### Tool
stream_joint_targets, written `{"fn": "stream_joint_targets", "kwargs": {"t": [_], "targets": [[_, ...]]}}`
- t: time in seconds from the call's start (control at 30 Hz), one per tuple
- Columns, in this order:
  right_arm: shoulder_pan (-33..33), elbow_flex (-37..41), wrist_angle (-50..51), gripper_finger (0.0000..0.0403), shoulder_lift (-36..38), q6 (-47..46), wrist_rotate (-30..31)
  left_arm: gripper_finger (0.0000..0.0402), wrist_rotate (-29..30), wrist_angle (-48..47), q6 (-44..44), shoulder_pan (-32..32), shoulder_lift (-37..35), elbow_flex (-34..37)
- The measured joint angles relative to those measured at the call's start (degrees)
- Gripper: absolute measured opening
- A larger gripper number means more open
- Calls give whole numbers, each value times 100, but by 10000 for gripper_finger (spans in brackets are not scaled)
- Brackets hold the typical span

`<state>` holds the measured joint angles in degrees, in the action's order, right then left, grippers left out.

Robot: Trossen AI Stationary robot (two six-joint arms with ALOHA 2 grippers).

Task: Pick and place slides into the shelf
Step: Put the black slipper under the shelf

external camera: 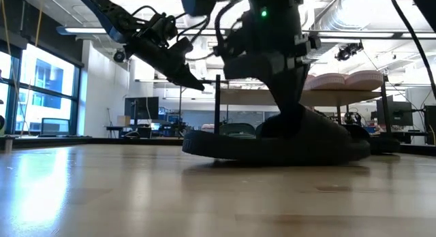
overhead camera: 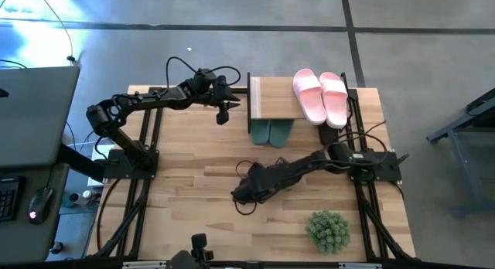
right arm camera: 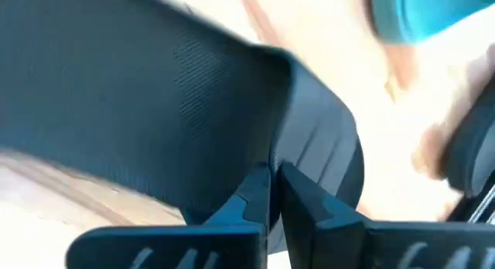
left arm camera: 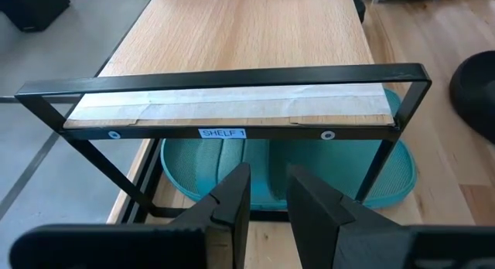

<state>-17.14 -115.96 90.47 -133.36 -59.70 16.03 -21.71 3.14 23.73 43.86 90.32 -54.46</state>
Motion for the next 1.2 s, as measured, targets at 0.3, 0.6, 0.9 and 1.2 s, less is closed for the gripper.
{"fn": "stream_joint_targets", "kwargs": {"t": [0.3, 0.6, 0.9, 1.2], "targets": [[-283, 0, -65, 1, 732, 66, 295, 72, 0, 0, -1, 1, 0, 0], [-564, 0, -46, 0, 1582, 554, 732, 72, -4, 0, 0, 0, 0, 0], [-860, -2, -35, 0, 2980, -35, 1696, 72, -9, 0, 0, 0, 0, 0], [-1873, 462, -54, 0, 4427, -818, 3978, 72, -7, 0, 0, 0, 0, 0]]}}
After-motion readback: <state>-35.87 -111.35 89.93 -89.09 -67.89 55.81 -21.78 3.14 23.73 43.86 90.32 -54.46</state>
